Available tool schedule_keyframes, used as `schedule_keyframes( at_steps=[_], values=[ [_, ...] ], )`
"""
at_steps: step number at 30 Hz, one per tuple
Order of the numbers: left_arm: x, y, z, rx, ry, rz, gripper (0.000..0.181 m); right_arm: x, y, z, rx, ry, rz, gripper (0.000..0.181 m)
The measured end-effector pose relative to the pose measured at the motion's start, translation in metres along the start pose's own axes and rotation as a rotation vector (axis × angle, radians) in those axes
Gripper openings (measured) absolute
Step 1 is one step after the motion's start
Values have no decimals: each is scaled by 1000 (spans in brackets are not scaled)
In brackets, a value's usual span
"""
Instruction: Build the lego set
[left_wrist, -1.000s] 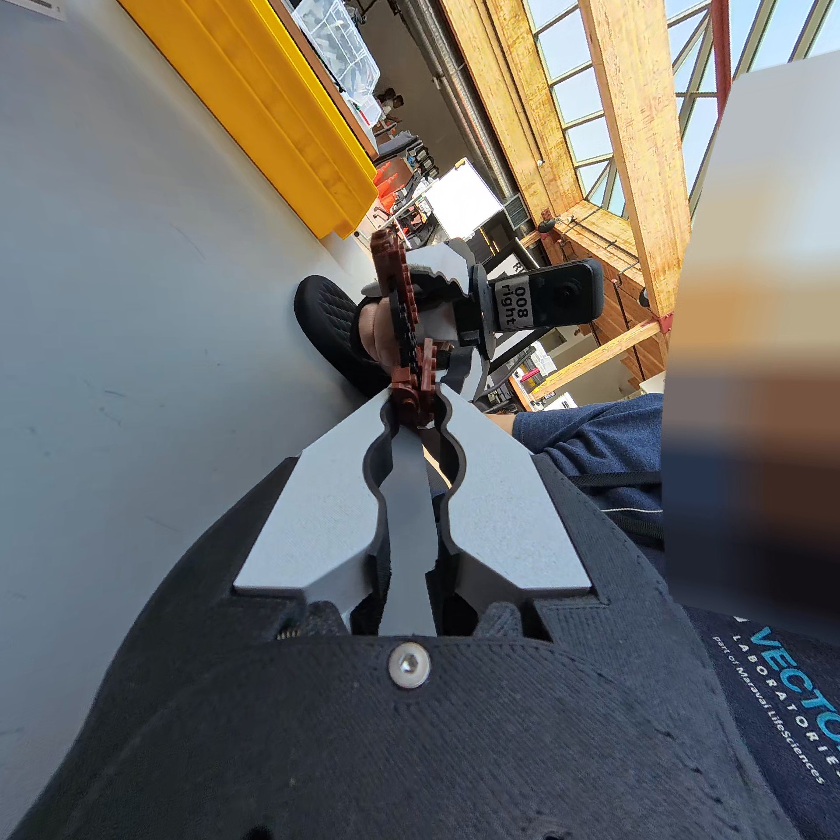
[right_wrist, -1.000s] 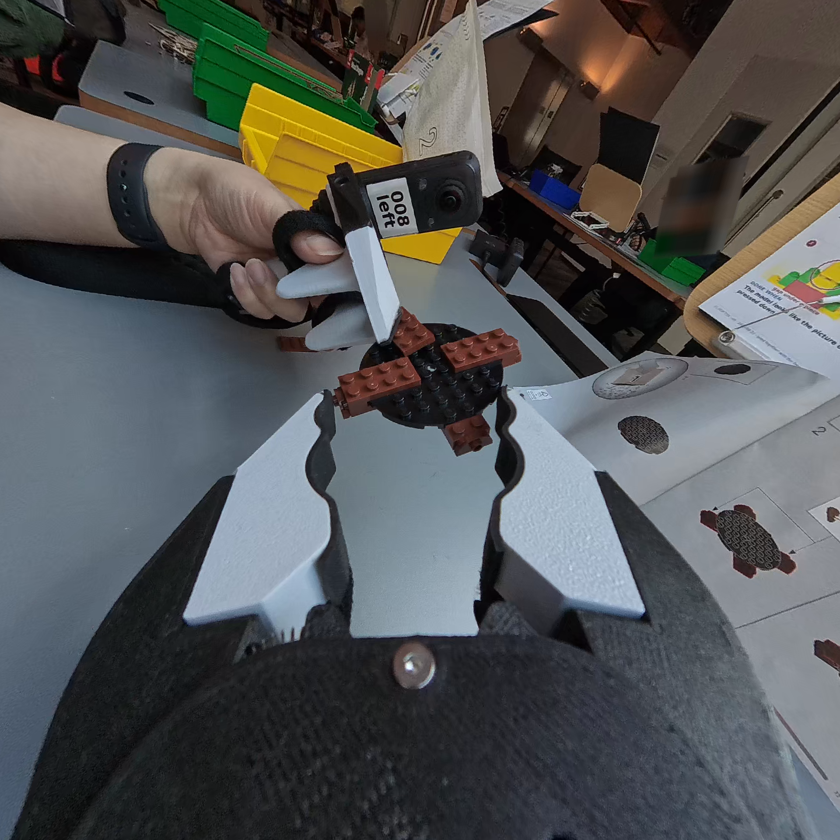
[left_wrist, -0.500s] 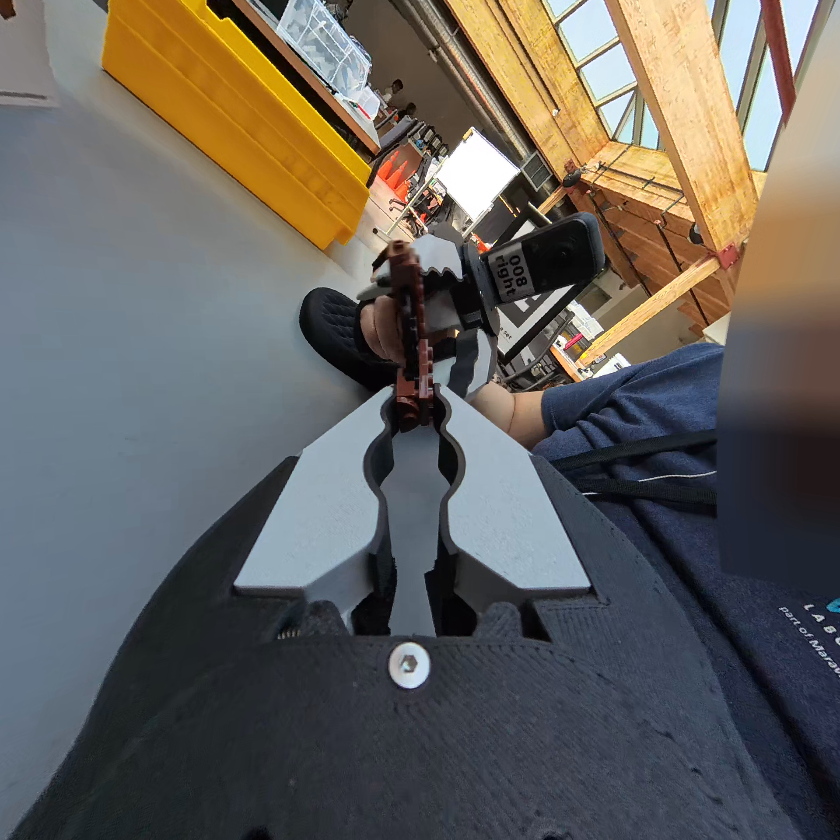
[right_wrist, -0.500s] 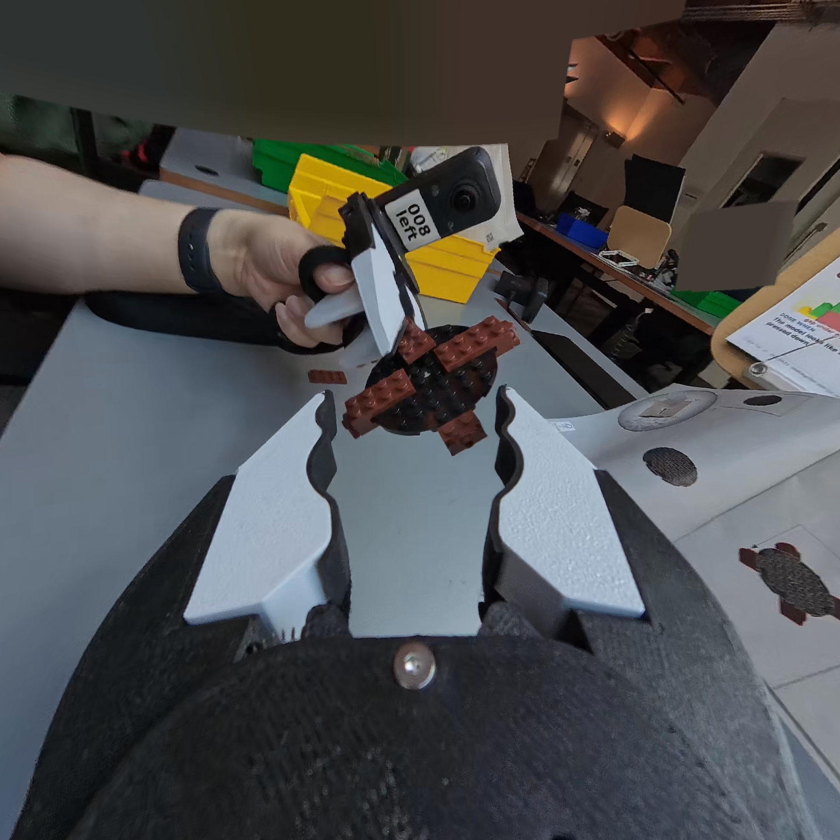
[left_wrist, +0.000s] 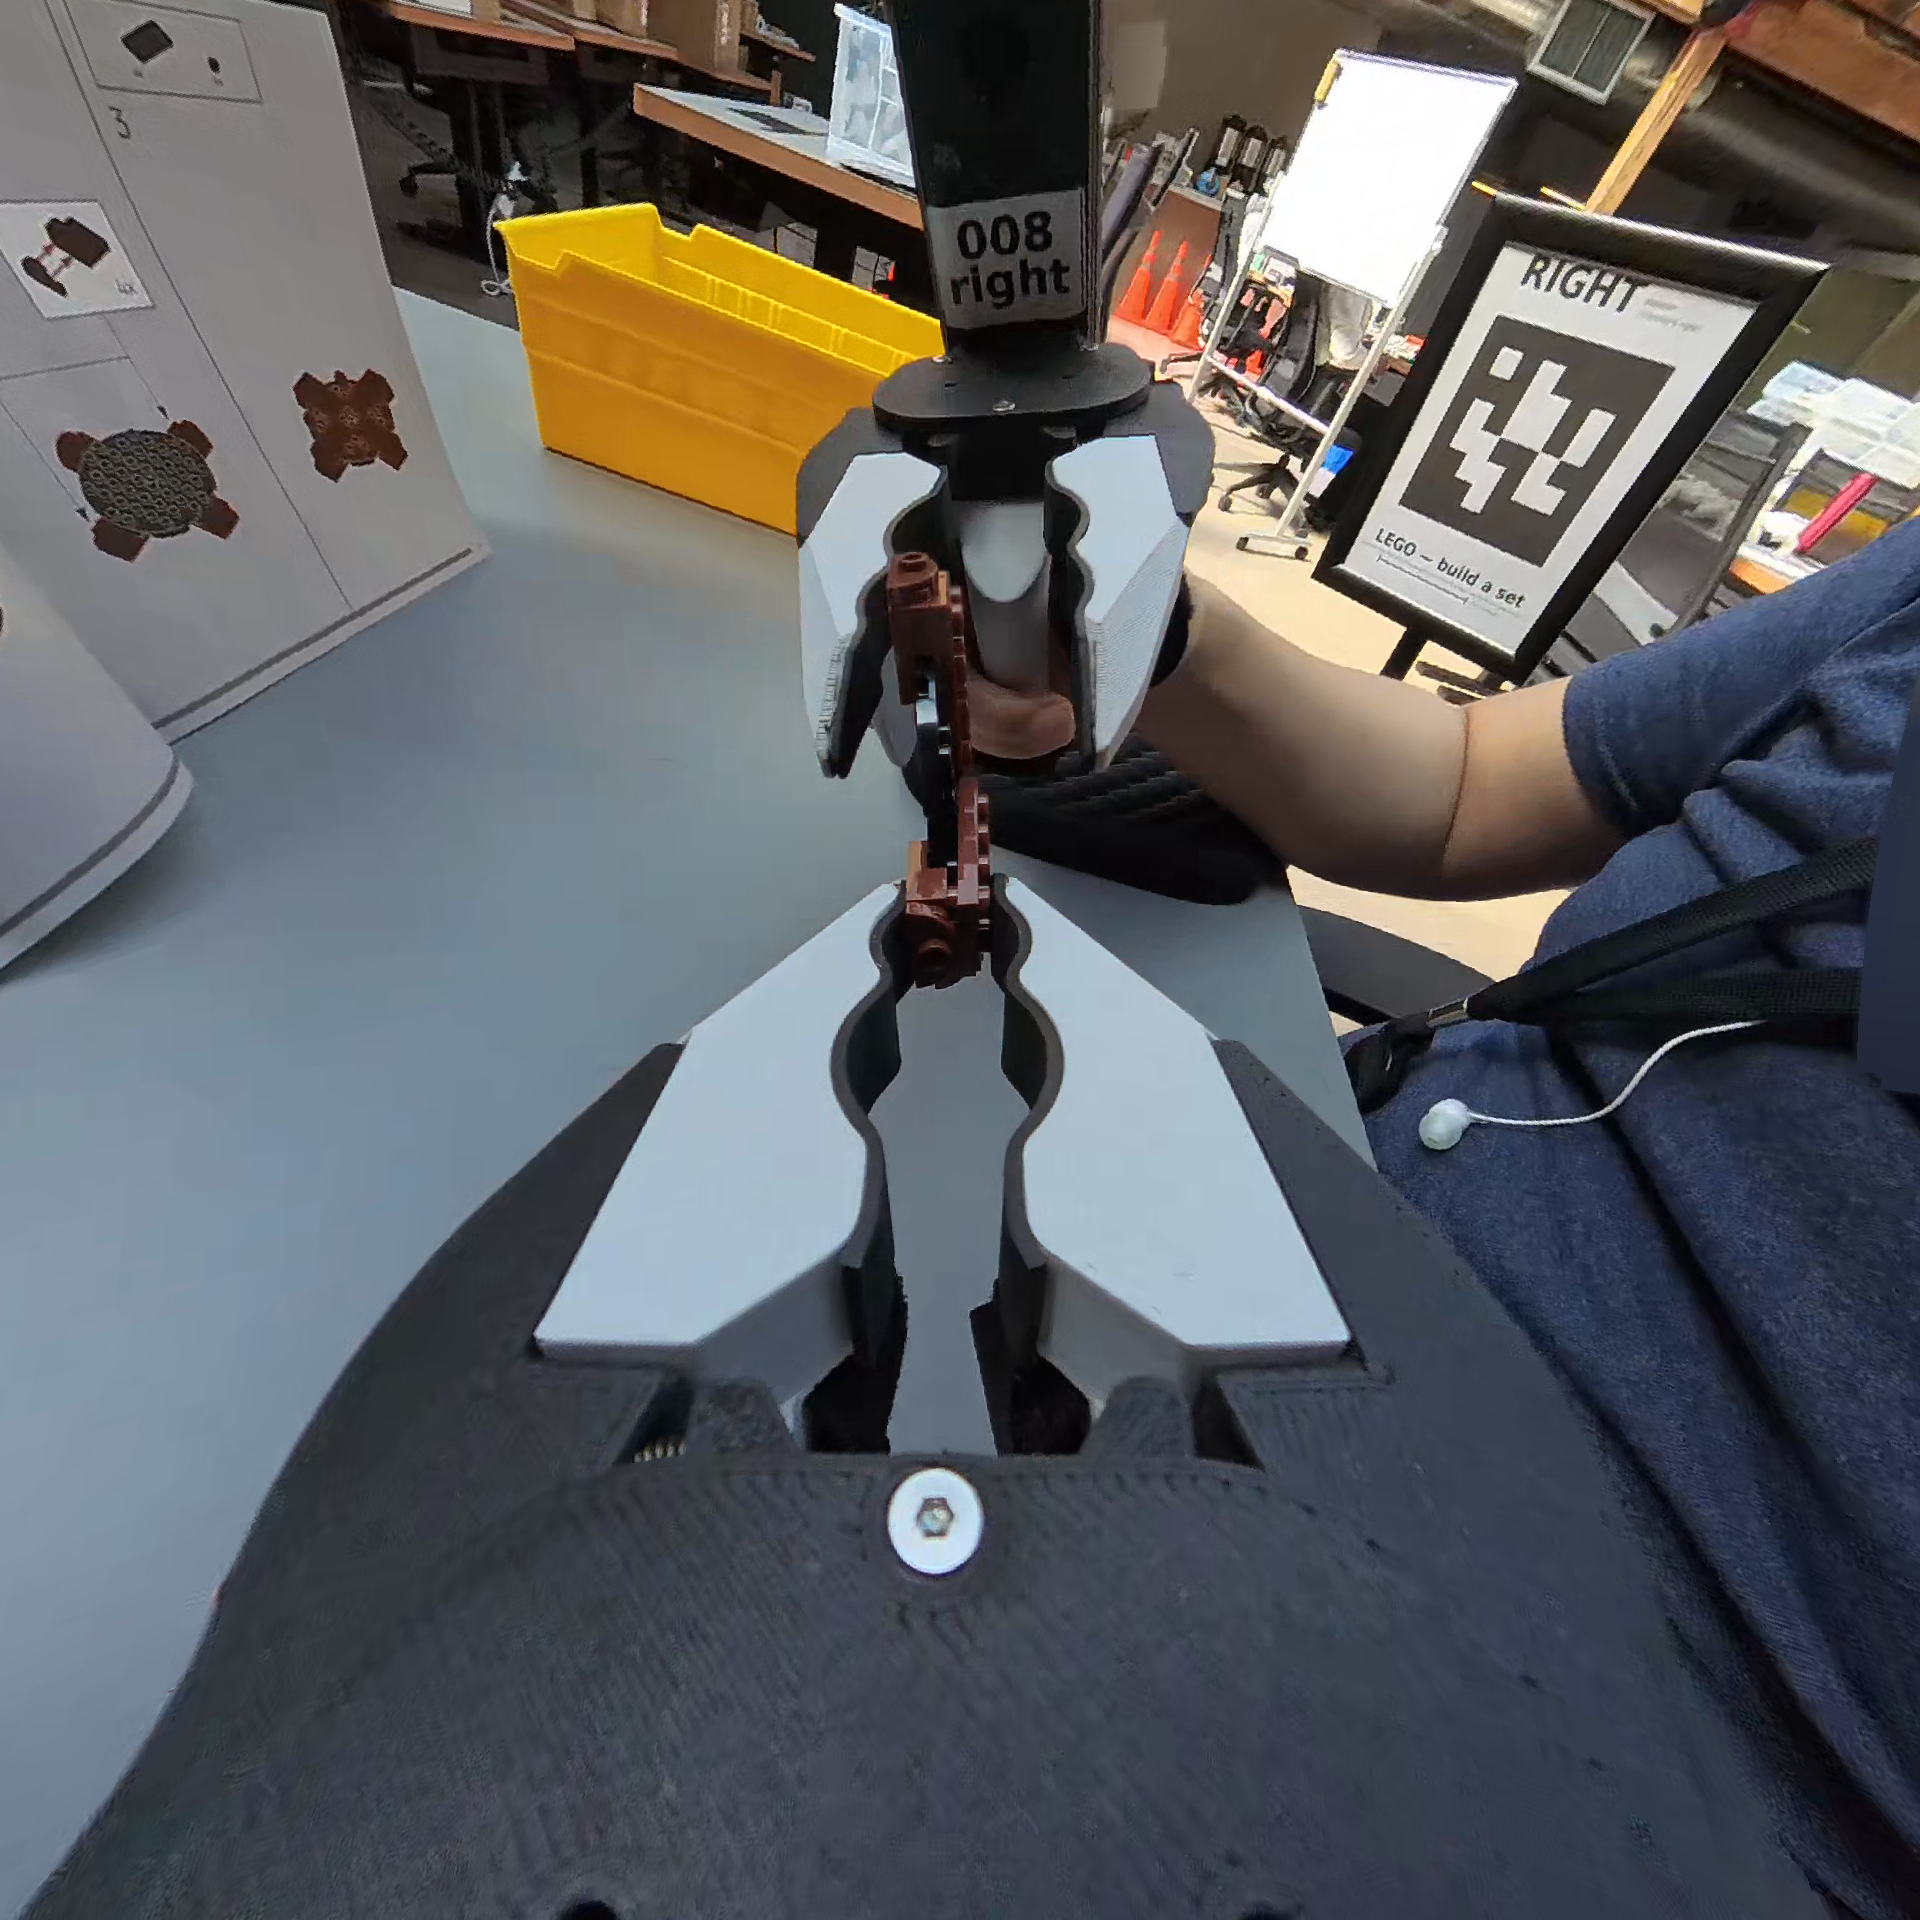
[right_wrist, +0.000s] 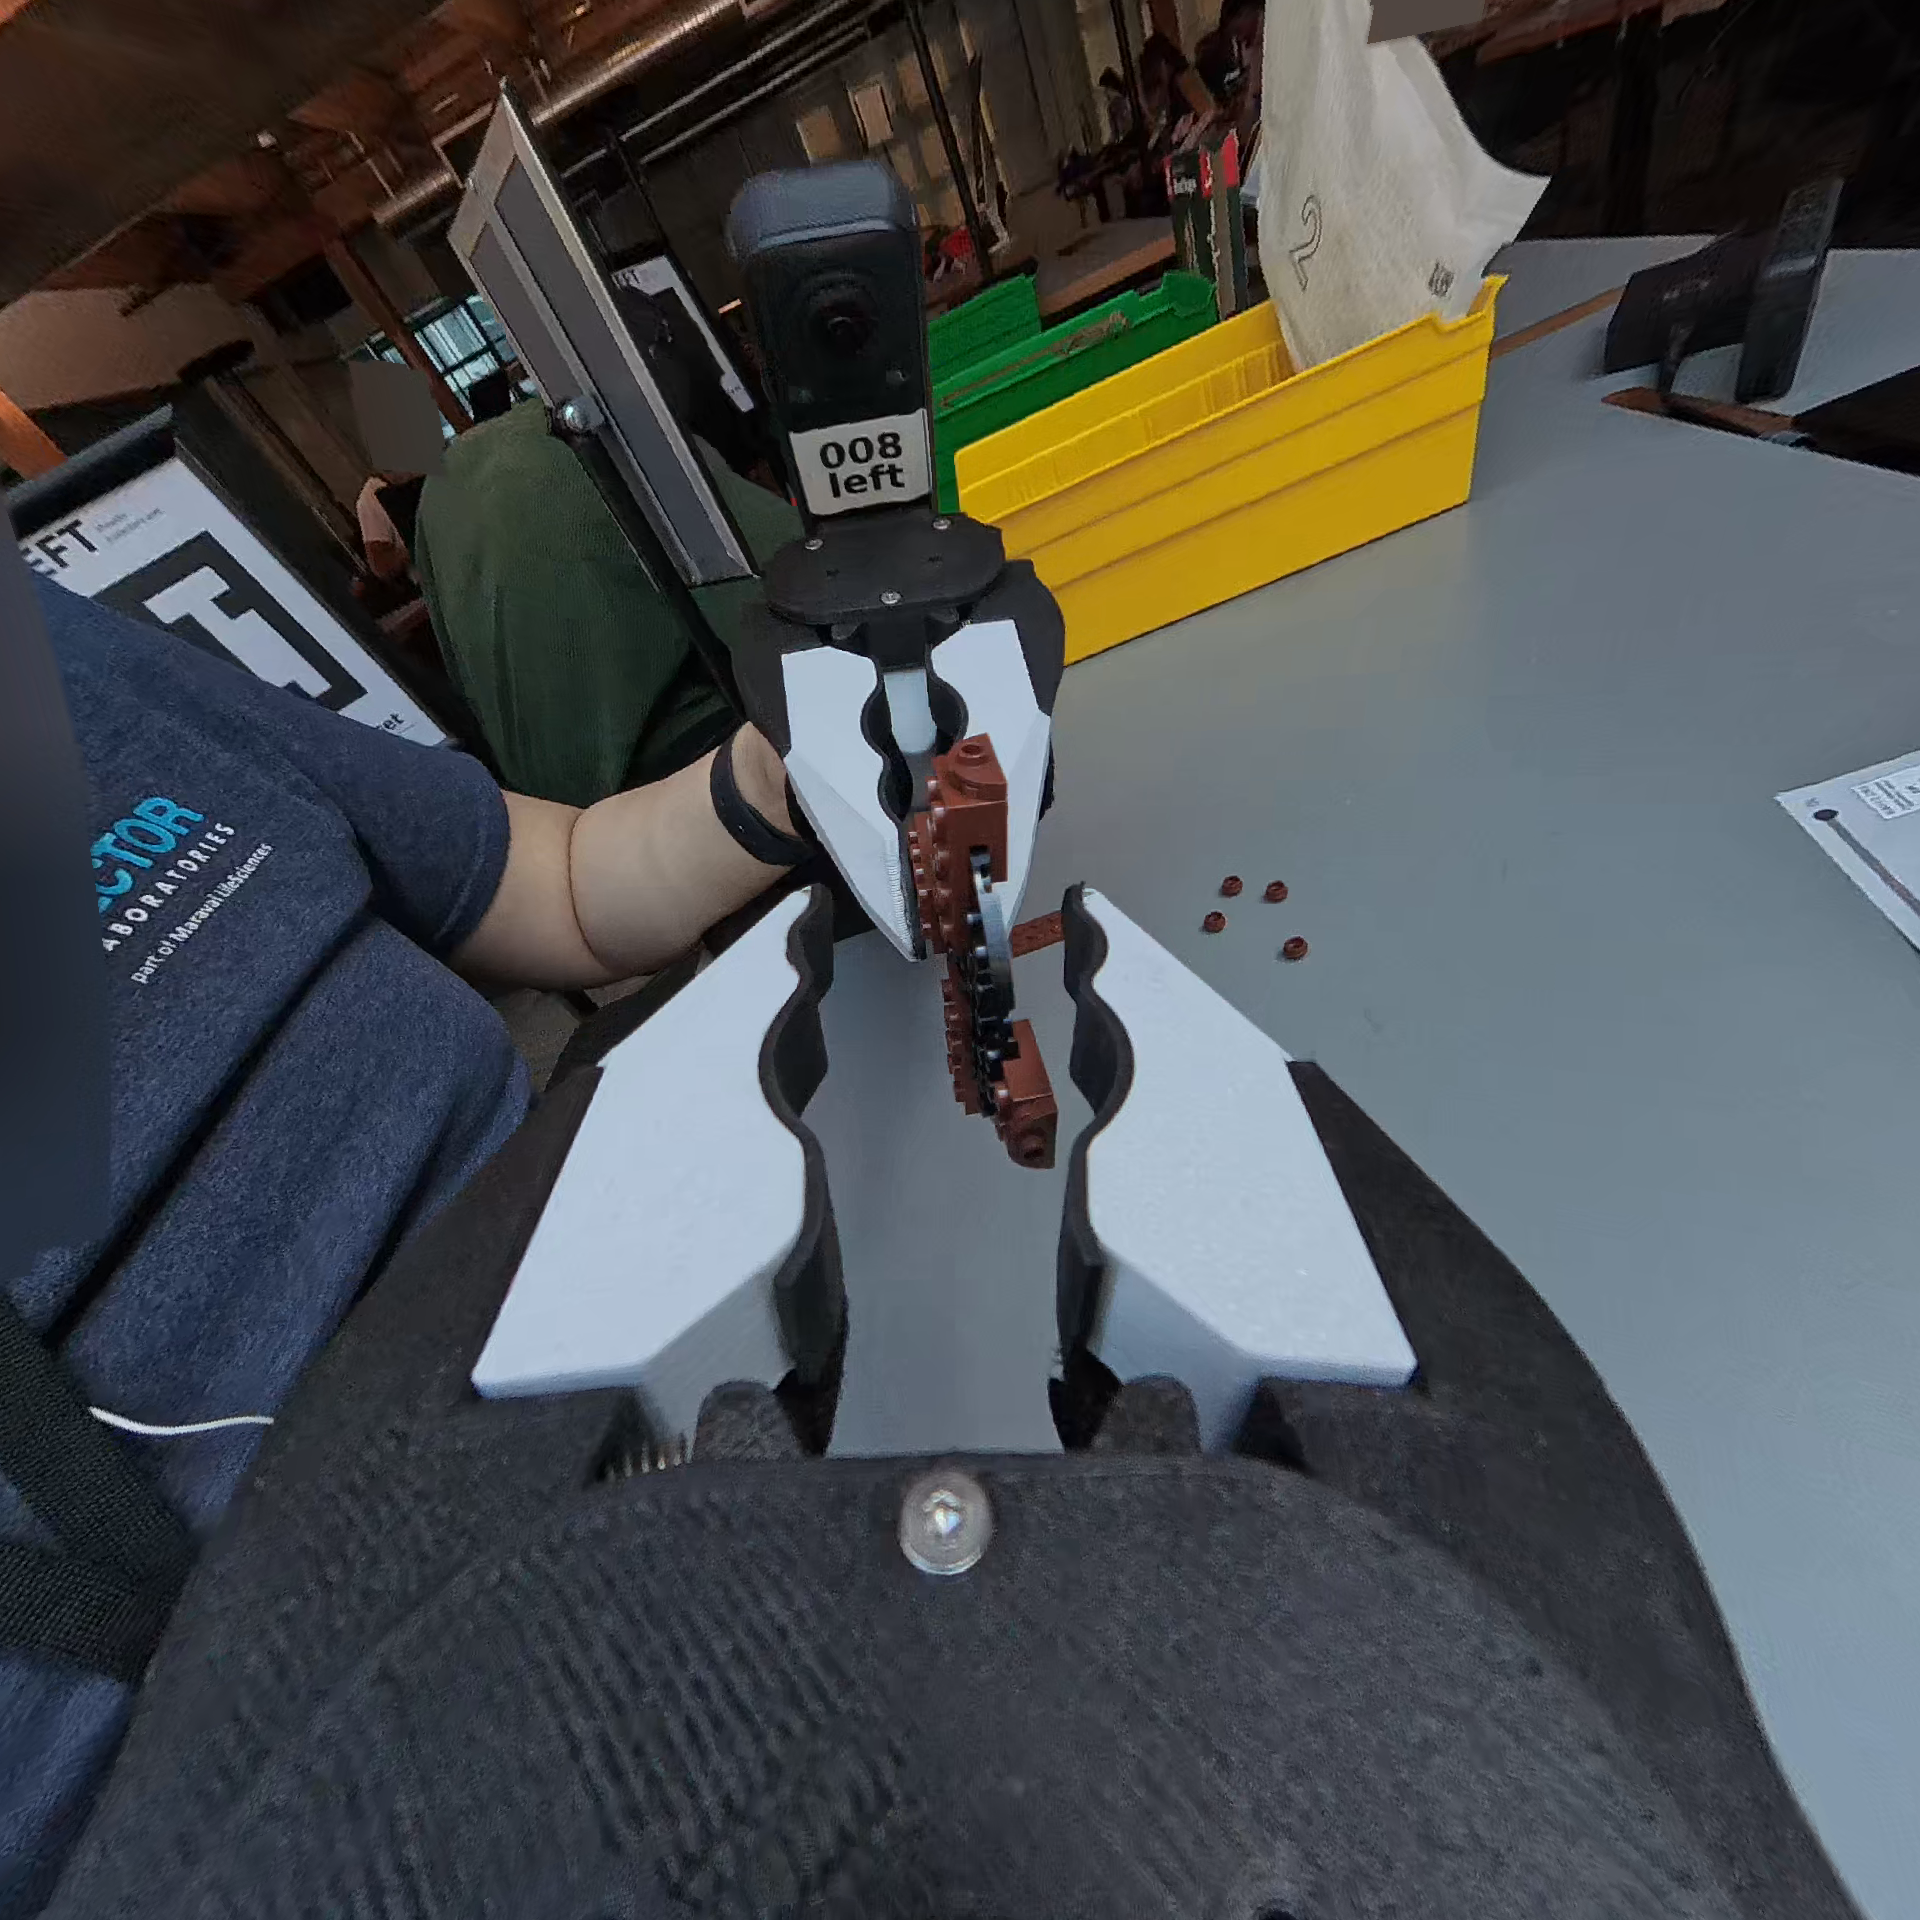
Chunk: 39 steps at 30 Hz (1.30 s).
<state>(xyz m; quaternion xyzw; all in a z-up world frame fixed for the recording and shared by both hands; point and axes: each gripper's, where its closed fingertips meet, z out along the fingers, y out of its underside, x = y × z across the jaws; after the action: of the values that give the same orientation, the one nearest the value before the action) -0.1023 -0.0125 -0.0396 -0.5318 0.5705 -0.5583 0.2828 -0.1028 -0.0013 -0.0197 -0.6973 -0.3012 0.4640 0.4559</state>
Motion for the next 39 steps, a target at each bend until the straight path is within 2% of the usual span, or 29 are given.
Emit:
schedule_keyframes(
  at_steps=[2,6,10,23,26,27,31,33,39],
  values=[
    [0,-1,0,5,-17,25,11,0,3,7,-55,-28,19,41],
    [0,-1,0,1,-23,42,11,-5,9,13,-63,-74,-14,13],
    [4,-1,2,0,-5,48,11,-10,7,7,22,-133,17,16],
    [3,17,11,-96,-19,66,11,-4,16,2,11,-102,19,9],
    [0,17,11,-92,-28,55,11,-5,16,2,14,-109,25,22],
    [0,18,11,-97,-28,58,11,-5,18,3,2,-106,20,21],
    [0,19,12,-110,-46,99,10,-3,27,6,-57,-62,-55,17],
    [1,19,12,-115,-52,136,10,-3,28,6,-69,-34,-122,9],
    [11,14,13,-87,-27,174,11,-14,26,2,-72,-26,-299,8]
  ],
)
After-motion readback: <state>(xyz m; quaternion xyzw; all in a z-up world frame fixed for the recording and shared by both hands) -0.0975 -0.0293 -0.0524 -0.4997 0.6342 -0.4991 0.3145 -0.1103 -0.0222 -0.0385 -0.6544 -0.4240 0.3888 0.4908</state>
